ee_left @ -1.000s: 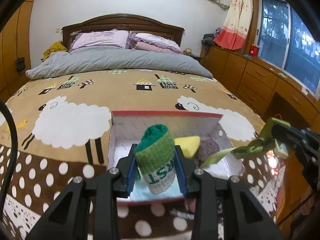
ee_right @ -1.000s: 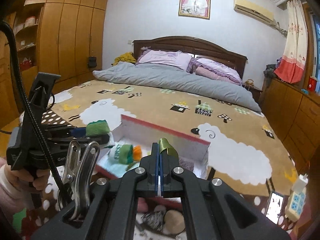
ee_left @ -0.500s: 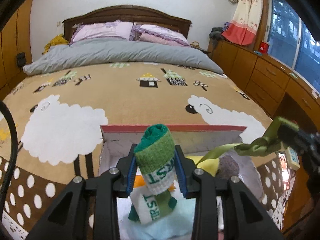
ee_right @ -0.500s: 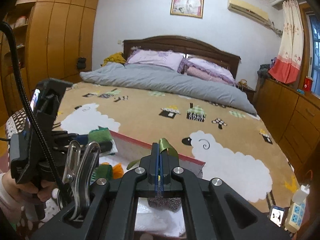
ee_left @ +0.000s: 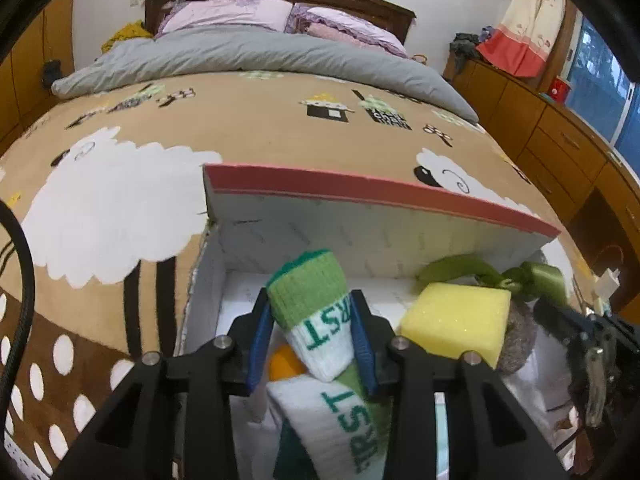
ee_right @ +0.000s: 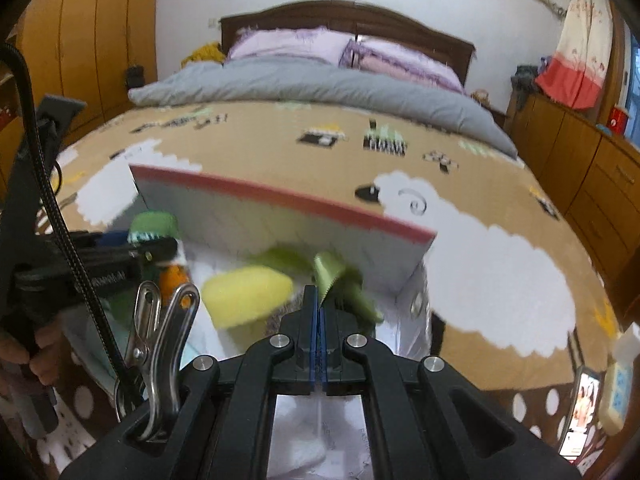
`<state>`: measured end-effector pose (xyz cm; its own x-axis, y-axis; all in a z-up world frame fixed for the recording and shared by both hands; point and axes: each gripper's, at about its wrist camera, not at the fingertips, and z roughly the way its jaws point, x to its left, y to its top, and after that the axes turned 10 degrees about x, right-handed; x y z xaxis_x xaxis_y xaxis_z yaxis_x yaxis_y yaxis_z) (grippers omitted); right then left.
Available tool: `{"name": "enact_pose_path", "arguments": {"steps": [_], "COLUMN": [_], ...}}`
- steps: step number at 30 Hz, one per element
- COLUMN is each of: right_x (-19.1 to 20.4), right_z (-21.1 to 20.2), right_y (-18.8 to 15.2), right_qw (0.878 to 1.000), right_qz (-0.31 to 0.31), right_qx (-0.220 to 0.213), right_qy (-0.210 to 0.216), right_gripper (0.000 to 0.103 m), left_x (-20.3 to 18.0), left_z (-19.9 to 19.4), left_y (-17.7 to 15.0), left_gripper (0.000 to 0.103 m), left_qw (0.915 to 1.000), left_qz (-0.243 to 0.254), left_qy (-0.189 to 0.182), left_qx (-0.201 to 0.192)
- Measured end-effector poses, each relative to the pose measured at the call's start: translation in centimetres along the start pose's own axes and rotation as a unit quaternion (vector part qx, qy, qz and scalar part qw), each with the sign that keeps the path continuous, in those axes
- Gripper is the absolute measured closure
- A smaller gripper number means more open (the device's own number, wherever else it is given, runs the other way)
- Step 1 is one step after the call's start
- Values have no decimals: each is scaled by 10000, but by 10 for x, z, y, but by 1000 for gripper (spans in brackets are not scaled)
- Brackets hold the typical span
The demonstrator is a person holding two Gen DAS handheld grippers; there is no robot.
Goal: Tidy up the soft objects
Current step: 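Carry the sock and green ribbon into the box with both tools, then open the left tool to release the sock while the right tool releases the ribbon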
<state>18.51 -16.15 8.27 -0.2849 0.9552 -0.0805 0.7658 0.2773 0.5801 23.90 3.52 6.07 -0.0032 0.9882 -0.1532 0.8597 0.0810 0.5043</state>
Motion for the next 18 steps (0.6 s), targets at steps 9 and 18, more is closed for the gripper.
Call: {"name": "enact_pose_path", "arguments": {"steps": [9,18], "right_x": [-4,4], "right_z": [12,-19], "right_y": [-7,-17], "right_qw": [9996,9999], "right_qz": [136,7], "right_qx": [207,-19], "right_qy": [165,112], "right_gripper": [92,66], "left_x": [-7,1], "left_z": [-7,-39], "left_y": [-5,-19], "left_gripper": [44,36], "left_qw": [9996,9998], "left_qz": [263,177], "left_qy": [87,-81], "left_qx": [26,-103]}}
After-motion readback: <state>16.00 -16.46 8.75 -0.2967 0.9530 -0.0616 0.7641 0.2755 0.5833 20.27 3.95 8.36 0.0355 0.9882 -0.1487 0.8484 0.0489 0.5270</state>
